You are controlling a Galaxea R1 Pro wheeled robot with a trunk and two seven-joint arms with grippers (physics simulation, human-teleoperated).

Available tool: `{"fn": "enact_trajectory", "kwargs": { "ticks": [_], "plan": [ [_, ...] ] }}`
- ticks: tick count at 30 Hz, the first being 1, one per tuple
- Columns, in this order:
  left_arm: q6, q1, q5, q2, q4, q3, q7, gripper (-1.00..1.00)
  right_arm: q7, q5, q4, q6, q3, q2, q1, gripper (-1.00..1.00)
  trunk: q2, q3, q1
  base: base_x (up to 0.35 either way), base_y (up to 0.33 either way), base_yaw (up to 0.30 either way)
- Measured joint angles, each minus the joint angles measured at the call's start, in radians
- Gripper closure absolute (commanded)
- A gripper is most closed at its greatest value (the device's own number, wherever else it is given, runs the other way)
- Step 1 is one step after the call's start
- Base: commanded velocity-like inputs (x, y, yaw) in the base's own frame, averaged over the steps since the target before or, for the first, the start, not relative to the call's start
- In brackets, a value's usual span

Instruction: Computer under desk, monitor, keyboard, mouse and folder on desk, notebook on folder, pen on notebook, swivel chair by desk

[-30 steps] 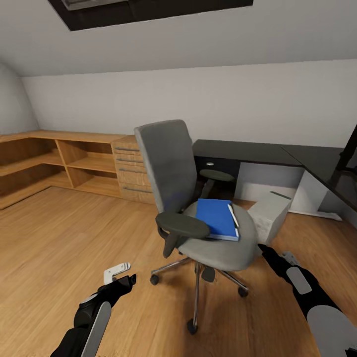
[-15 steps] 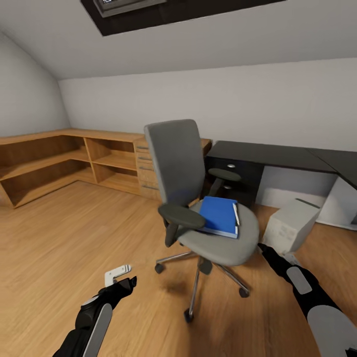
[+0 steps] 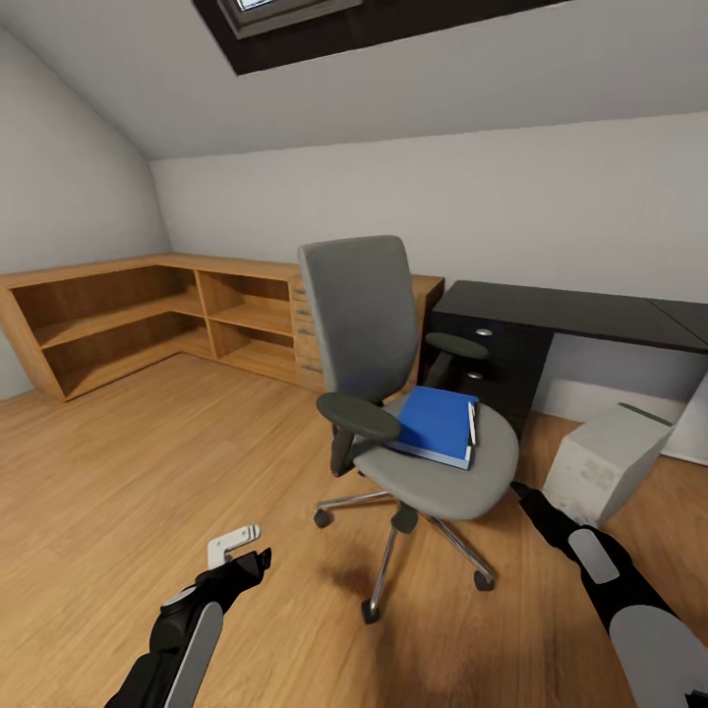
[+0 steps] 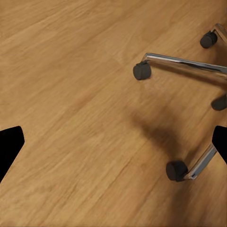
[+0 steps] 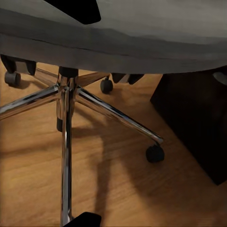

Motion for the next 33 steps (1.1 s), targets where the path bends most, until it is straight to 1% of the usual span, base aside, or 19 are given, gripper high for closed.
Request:
{"fn": "enact_trajectory", "kwargs": {
  "ticks": [11, 14, 19, 25, 29, 33],
  "plan": [
    [0.0, 0.0, 0.0, 0.0, 0.0, 0.0, 0.0, -1.0, -0.001, 0.001, -0.009, 0.0, -0.001, -0.003, 0.0, -1.0, 0.0, 0.0, 0.0, 0.014, -0.01, 0.0],
    [0.0, 0.0, 0.0, 0.0, 0.0, 0.0, 0.0, -1.0, -0.001, 0.002, -0.013, 0.0, -0.002, -0.004, 0.0, -1.0, 0.0, 0.0, 0.0, 0.197, -0.109, 0.0],
    [-0.001, 0.0, 0.0, 0.0, 0.005, 0.0, -0.001, -1.0, -0.002, 0.001, -0.016, 0.0, -0.006, -0.02, 0.0, -1.0, 0.0, 0.0, 0.0, 0.256, -0.145, 0.0],
    [-0.001, 0.0, 0.0, 0.0, 0.006, -0.001, -0.001, -1.0, -0.002, 0.001, -0.017, 0.0, -0.039, -0.029, 0.0, -1.0, 0.0, 0.0, 0.0, 0.142, -0.056, 0.0],
    [-0.002, 0.0, 0.0, 0.0, 0.006, -0.001, -0.001, -1.0, -0.002, 0.001, -0.017, 0.0, -0.041, -0.03, 0.0, -1.0, 0.0, 0.0, 0.0, 0.229, -0.004, 0.0],
    [-0.002, 0.0, 0.0, 0.0, 0.006, 0.0, -0.001, -1.0, -0.003, 0.0, -0.017, 0.0, -0.043, -0.031, 0.0, -1.0, 0.0, 0.0, 0.0, 0.082, -0.001, 0.0]
  ]
}}
